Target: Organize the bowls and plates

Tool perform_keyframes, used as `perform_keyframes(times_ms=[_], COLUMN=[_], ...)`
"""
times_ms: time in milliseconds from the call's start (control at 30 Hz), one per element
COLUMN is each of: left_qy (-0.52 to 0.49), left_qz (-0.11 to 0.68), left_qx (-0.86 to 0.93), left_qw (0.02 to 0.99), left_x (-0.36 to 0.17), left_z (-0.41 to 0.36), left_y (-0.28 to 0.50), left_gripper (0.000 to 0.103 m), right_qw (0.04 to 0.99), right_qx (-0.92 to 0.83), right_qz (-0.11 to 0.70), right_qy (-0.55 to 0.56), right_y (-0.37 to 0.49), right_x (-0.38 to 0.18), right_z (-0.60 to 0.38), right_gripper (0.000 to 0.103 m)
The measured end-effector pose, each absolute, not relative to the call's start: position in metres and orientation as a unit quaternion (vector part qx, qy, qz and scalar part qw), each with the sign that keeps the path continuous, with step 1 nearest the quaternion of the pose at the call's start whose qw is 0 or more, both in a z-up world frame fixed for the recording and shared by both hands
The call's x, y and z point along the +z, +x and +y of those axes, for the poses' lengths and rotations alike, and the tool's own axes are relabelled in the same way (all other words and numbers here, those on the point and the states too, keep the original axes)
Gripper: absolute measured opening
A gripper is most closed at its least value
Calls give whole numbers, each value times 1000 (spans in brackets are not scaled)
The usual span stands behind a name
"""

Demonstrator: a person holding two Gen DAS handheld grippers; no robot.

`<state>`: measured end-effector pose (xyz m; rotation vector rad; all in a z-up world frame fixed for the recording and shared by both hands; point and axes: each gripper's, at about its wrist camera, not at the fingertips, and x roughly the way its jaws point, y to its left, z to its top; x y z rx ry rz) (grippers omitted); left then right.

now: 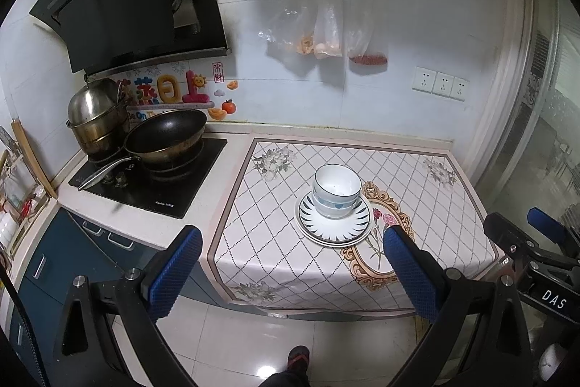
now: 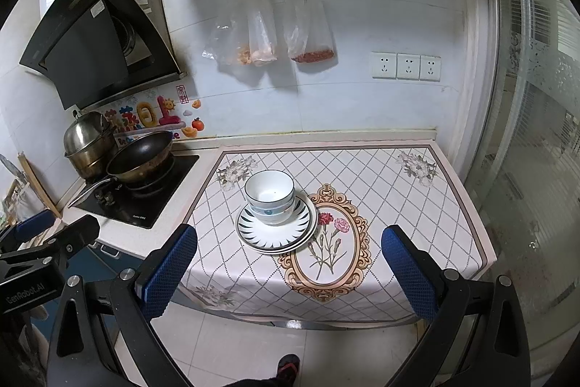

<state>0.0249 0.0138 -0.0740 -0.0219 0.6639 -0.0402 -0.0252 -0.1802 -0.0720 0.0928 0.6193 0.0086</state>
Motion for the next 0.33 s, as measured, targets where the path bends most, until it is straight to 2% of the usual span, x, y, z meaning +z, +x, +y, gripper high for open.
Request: perform_keyframes(times_ms=[333], left_qy=[-12], left_qz=[324], left_qx=[-9], left_qw=[946], left_x=[-75], left_z=[11], left_y=[23], left_gripper=[102], right_qw=[949], right_qx=[9], right_qz=[311], right_qy=[47], right_y=[-22], right_x=[-77], right_z=[-183], right_gripper=[103])
